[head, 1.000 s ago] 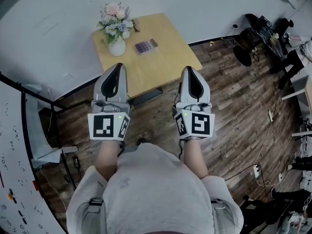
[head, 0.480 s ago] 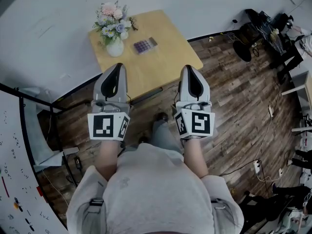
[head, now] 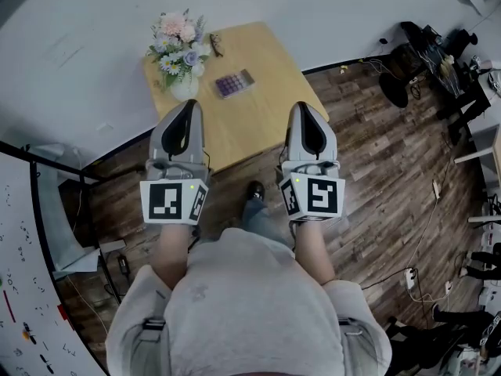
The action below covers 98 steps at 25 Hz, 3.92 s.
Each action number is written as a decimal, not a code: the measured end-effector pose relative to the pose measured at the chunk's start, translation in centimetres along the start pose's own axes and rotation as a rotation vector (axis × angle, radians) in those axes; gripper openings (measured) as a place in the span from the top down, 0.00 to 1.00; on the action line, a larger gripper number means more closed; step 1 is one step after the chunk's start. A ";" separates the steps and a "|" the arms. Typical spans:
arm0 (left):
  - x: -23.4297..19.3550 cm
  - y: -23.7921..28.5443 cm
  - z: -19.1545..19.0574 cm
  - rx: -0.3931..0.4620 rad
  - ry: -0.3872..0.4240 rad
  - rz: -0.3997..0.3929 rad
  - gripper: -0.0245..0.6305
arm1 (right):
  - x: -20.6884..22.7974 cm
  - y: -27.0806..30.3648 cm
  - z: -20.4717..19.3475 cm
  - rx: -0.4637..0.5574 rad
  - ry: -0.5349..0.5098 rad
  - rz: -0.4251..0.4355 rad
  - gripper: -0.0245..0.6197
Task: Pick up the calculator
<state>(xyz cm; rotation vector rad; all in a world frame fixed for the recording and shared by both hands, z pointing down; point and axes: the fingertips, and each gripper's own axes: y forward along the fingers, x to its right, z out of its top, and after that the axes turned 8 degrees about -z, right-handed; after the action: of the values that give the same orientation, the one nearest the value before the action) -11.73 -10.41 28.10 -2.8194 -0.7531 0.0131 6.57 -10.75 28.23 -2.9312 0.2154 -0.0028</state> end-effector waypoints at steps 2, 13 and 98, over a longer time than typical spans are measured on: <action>-0.3 1.3 -0.1 0.001 0.005 0.003 0.95 | 0.5 1.4 -0.1 0.004 0.002 0.008 0.96; -2.5 8.1 -1.5 -0.007 0.012 0.039 0.95 | 2.9 9.0 -1.1 0.005 0.011 0.054 0.96; -9.7 15.9 -42.2 -0.819 -0.798 0.431 0.56 | -0.4 25.9 -42.4 -1.078 -0.011 0.590 0.70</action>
<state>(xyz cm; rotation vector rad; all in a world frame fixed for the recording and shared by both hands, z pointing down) -9.53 -37.56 65.29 -3.7091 -0.2489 1.2117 1.72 -44.34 64.60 -3.7120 1.4734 0.3057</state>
